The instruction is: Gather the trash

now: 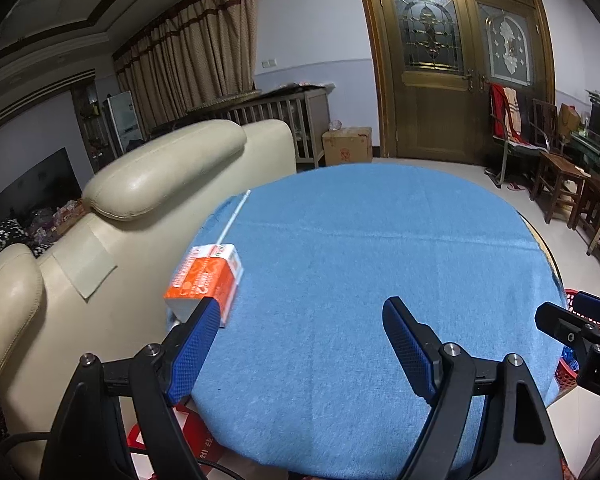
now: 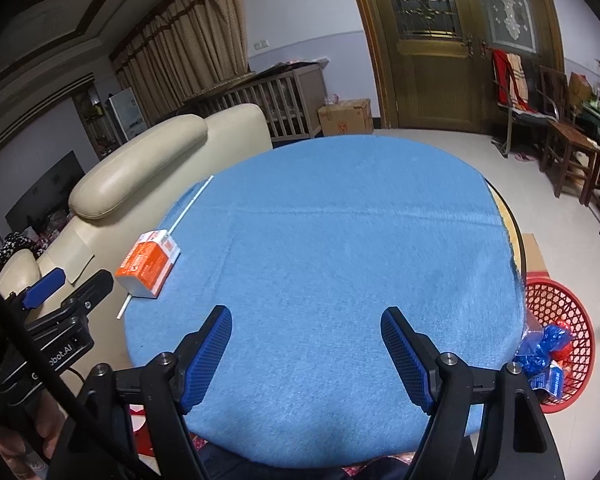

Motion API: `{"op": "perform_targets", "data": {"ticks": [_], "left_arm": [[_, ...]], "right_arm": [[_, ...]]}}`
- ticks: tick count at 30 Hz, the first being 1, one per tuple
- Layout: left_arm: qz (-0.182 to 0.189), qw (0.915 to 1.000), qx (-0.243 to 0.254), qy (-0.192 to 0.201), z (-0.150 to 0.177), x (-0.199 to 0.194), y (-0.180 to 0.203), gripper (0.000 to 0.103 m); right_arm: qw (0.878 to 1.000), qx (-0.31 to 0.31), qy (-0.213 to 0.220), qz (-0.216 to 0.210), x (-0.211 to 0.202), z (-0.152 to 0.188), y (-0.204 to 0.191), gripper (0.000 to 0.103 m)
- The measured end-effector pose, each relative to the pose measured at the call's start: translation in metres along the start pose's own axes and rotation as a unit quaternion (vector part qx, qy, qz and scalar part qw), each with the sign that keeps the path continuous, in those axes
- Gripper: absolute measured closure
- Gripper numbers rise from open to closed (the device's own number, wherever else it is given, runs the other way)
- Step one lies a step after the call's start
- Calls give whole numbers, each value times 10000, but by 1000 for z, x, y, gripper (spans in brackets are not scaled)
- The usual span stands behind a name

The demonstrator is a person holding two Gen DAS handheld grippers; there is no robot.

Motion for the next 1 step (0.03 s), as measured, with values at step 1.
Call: {"op": "perform_targets", "data": {"ticks": [1], "left_arm": [[44, 10000, 19, -64, -2, 6, 2, 19]], "right_arm": [[10000, 29, -35, 28, 5, -2, 4, 23]]}}
Point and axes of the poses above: each gripper's, at about its wrist camera, not at the fingertips, and x roughly the way its jaws point, y to its right, z to its underside, the point moved 2 cm from there along x, roughly the way its jaws point, and after that the axes turned 14 degrees about -y, right-handed, at the moved point
